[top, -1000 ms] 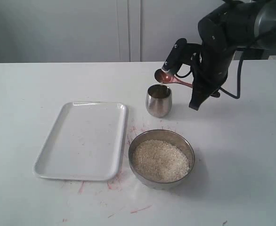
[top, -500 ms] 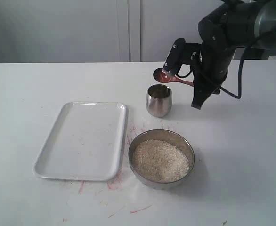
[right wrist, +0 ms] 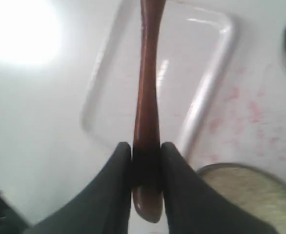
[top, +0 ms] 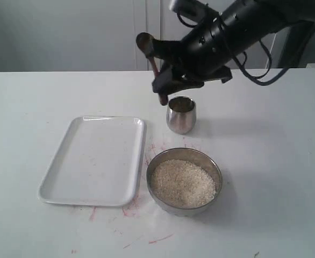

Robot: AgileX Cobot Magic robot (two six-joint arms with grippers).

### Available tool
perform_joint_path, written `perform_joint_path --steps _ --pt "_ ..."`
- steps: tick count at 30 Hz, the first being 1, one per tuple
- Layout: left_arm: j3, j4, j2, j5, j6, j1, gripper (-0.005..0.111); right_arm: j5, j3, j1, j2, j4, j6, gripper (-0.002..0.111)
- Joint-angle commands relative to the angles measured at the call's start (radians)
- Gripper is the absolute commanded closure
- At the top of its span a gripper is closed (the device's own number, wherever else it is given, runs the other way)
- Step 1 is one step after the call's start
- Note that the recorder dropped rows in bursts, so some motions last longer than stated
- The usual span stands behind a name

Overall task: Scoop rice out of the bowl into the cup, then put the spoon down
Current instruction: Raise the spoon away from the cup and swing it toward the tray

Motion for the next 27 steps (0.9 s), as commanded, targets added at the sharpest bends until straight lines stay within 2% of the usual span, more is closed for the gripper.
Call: perform_joint_path --steps 1,10,21,27 --pt "0.009 0.0 -0.003 0.033 -0.006 -0.005 0.092 0.081 -0.006 0.002 -0.024 0.252 0.019 0.108" --pt "0.009 0.0 -0.003 0.033 -0.006 -0.005 0.092 0.0 -0.001 0.077 -0.054 0.292 0.071 0.108" --pt "0.009 0.0 -0.003 0.033 -0.006 -0.005 0.092 -0.339 0.083 0.254 -0.054 0.272 0.229 0.108" --pt "0.009 0.0 -0.003 0.033 -0.006 -0.005 0.092 -0.413 0.112 0.335 0.019 0.268 0.258 0.108"
